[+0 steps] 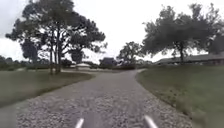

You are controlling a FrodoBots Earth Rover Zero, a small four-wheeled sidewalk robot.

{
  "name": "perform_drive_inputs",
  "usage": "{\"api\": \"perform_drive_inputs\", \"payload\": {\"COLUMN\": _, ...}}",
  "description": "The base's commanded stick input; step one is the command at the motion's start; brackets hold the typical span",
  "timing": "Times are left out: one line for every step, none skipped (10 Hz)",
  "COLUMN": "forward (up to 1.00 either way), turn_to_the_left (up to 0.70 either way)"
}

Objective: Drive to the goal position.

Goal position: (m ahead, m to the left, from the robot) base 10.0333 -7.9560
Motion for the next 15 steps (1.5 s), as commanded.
{"api": "perform_drive_inputs", "payload": {"forward": 0.7, "turn_to_the_left": 0.0}}
{"api": "perform_drive_inputs", "payload": {"forward": 0.7, "turn_to_the_left": 0.0}}
{"api": "perform_drive_inputs", "payload": {"forward": 0.7, "turn_to_the_left": 0.0}}
{"api": "perform_drive_inputs", "payload": {"forward": 0.7, "turn_to_the_left": 0.0}}
{"api": "perform_drive_inputs", "payload": {"forward": 0.7, "turn_to_the_left": 0.0}}
{"api": "perform_drive_inputs", "payload": {"forward": 0.7, "turn_to_the_left": 0.0}}
{"api": "perform_drive_inputs", "payload": {"forward": 0.7, "turn_to_the_left": 0.0}}
{"api": "perform_drive_inputs", "payload": {"forward": 0.7, "turn_to_the_left": 0.0}}
{"api": "perform_drive_inputs", "payload": {"forward": 0.7, "turn_to_the_left": 0.0}}
{"api": "perform_drive_inputs", "payload": {"forward": 0.7, "turn_to_the_left": 0.0}}
{"api": "perform_drive_inputs", "payload": {"forward": 0.7, "turn_to_the_left": 0.0}}
{"api": "perform_drive_inputs", "payload": {"forward": 0.7, "turn_to_the_left": 0.0}}
{"api": "perform_drive_inputs", "payload": {"forward": 0.7, "turn_to_the_left": 0.0}}
{"api": "perform_drive_inputs", "payload": {"forward": 0.7, "turn_to_the_left": 0.0}}
{"api": "perform_drive_inputs", "payload": {"forward": 0.7, "turn_to_the_left": 0.0}}
